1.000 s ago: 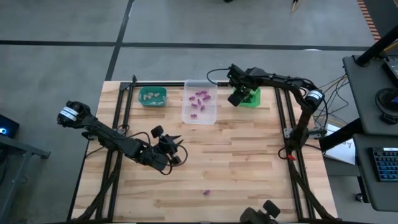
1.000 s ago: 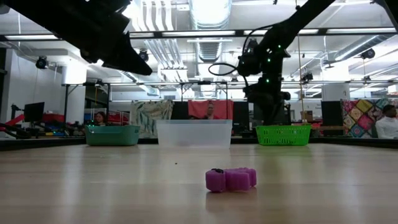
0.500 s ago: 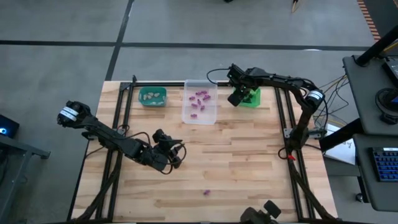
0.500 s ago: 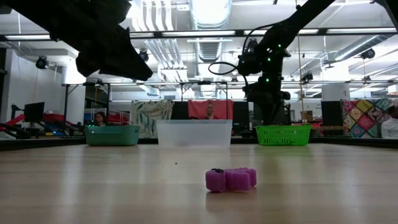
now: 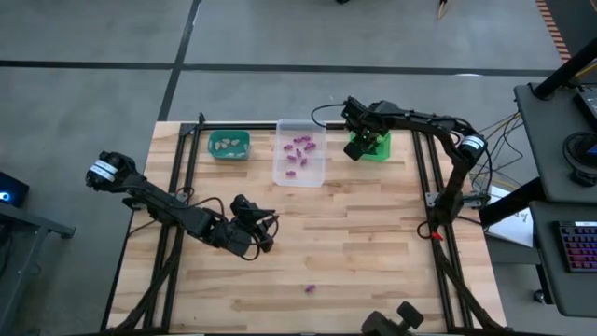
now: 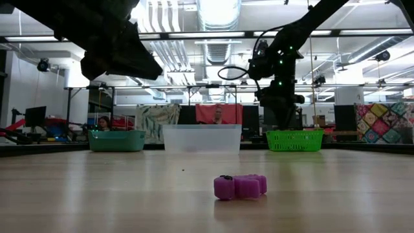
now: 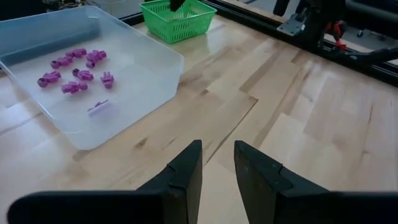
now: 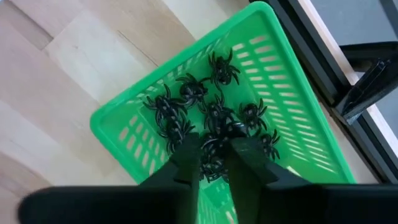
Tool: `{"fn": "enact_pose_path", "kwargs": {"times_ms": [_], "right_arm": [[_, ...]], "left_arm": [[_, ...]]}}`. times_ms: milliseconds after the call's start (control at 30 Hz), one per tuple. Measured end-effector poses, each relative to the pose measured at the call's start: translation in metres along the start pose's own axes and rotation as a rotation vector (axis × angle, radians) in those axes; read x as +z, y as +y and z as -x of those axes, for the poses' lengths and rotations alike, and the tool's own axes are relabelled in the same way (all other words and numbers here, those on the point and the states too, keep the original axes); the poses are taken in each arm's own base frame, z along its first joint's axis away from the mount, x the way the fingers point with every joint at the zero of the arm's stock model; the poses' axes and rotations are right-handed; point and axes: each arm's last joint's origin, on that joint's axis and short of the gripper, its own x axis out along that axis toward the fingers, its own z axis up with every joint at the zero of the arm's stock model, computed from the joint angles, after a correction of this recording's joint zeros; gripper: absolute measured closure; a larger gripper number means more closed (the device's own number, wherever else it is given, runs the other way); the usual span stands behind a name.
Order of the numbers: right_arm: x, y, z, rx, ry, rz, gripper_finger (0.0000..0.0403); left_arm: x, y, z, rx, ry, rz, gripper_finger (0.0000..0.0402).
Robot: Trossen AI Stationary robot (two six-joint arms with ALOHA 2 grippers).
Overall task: Sort Halloween decoration
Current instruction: Put the black spider toy into the green bin, then put the violet skeleton toy into the transparent bin
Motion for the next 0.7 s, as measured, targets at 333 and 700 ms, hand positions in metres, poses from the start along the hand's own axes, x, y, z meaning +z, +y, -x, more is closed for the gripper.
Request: {"fn": "enact_pose_path", "kwargs": {"times_ms": [333,700], "right_arm": [[0.000,0.000,0.001,-0.001,-0.002,0.009,0.0365],[-0.016,0.026,0.067,0.099,-0.124,-0.056,0.0354]], "left_arm": [[0.000,0.000,0.000,0.005,-0.007,-0.025,0.0325],[0.000,0.000,0.000,0.010,-0.010,-0.026,0.0325]]}}
